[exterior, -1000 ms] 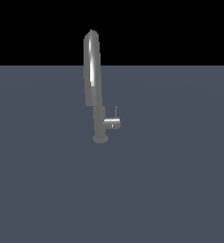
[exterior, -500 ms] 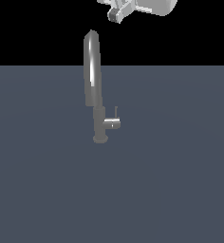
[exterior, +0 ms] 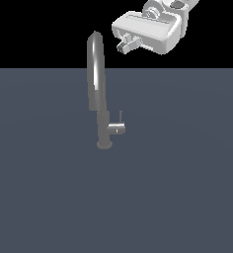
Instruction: Turn on the faucet by rotating a designated handle.
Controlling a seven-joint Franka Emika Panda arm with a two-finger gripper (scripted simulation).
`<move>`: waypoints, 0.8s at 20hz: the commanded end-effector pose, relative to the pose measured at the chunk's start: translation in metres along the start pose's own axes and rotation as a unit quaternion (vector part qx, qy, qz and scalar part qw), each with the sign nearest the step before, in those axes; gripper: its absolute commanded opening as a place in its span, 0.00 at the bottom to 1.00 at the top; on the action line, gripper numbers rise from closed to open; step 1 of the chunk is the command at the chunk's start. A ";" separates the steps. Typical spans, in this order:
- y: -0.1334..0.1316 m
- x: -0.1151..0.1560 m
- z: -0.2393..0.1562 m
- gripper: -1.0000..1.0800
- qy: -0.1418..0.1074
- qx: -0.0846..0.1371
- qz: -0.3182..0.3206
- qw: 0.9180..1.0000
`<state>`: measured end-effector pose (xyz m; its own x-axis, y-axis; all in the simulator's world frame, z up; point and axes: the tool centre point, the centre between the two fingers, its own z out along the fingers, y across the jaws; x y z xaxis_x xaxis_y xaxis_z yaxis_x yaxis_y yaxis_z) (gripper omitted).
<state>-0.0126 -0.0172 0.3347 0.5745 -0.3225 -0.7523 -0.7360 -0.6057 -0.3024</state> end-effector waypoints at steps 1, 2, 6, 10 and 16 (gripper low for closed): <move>-0.002 0.019 0.003 0.00 -0.024 0.023 0.021 0.999; -0.002 0.026 0.005 0.00 -0.034 0.032 0.030 0.998; -0.003 0.057 0.014 0.00 -0.074 0.069 0.066 0.993; -0.003 0.089 0.026 0.00 -0.117 0.110 0.104 0.982; 0.000 0.135 0.050 0.00 -0.180 0.169 0.161 0.956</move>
<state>0.0434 -0.0253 0.2157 0.2163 -0.1692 -0.9616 -0.9505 -0.2614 -0.1678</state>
